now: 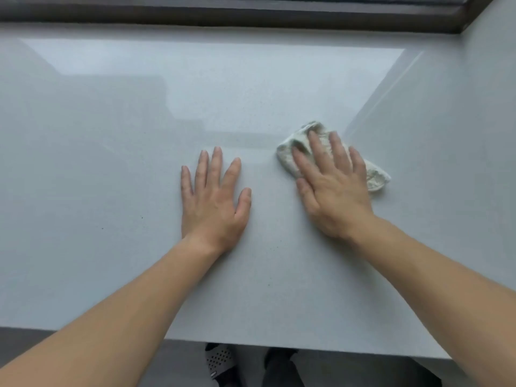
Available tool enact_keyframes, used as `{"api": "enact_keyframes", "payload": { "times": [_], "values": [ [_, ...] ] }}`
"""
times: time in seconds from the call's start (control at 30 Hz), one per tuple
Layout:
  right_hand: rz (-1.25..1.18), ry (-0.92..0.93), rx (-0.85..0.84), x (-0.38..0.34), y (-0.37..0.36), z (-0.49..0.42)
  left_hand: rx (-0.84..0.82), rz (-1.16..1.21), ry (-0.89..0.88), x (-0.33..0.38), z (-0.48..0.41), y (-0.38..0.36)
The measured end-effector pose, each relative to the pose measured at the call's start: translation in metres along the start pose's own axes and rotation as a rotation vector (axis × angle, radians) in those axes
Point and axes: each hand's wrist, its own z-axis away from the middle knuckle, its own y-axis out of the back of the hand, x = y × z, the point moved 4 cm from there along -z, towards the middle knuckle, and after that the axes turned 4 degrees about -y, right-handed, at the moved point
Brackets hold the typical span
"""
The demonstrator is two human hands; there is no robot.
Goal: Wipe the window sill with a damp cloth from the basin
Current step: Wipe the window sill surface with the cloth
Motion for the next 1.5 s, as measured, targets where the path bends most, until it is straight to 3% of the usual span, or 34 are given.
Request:
{"api": "enact_keyframes", "payload": {
  "times": [0.07, 0.1, 0.23, 0.33, 0.43, 0.53, 0.63, 0.73, 0.8, 0.9, 0.97, 1.1, 1.23, 1.37, 1.5],
  "values": [
    [0.006, 0.235, -0.055, 0.003, 0.003, 0.005, 0.03, 0.008, 0.01, 0.001, -0.003, 0.002],
    [-0.007, 0.266, -0.065, 0.014, 0.007, -0.006, 0.048, 0.018, 0.019, 0.002, -0.005, 0.003],
    [-0.026, -0.048, -0.005, 0.057, 0.018, -0.081, 0.079, 0.095, 0.025, 0.016, -0.022, 0.009],
    [-0.049, -0.231, 0.033, 0.042, 0.018, -0.107, 0.059, 0.129, 0.031, 0.027, -0.055, 0.007],
    [-0.02, 0.054, 0.007, 0.018, 0.014, -0.093, 0.038, 0.08, 0.091, 0.032, -0.075, 0.0],
    [0.0, 0.309, -0.058, 0.038, 0.024, -0.099, 0.044, -0.009, 0.083, 0.034, -0.074, -0.005],
    [-0.017, 0.098, -0.017, 0.068, 0.033, -0.151, 0.042, -0.013, 0.084, 0.034, -0.074, -0.005],
    [-0.046, -0.161, 0.029, 0.051, 0.032, -0.182, 0.074, -0.006, 0.08, 0.038, -0.076, -0.003],
    [-0.04, -0.06, 0.024, 0.024, 0.028, -0.181, 0.094, 0.004, 0.085, 0.04, -0.077, -0.002],
    [-0.025, 0.268, -0.016, 0.013, 0.029, -0.181, 0.131, 0.025, 0.109, 0.045, -0.083, -0.002],
    [-0.028, 0.325, -0.016, 0.028, 0.034, -0.196, 0.149, 0.046, 0.047, 0.06, -0.09, -0.003],
    [-0.048, 0.147, 0.011, 0.075, 0.042, -0.213, 0.077, 0.128, -0.078, 0.102, -0.108, -0.008],
    [-0.088, -0.096, 0.03, 0.144, 0.046, -0.197, -0.017, -0.036, -0.071, 0.11, -0.111, -0.021],
    [-0.108, -0.349, 0.066, 0.137, 0.041, -0.186, -0.019, -0.055, -0.068, 0.112, -0.112, -0.022],
    [-0.07, -0.063, 0.027, 0.107, 0.03, -0.139, -0.036, -0.072, -0.068, 0.112, -0.112, -0.021]
  ]
}}
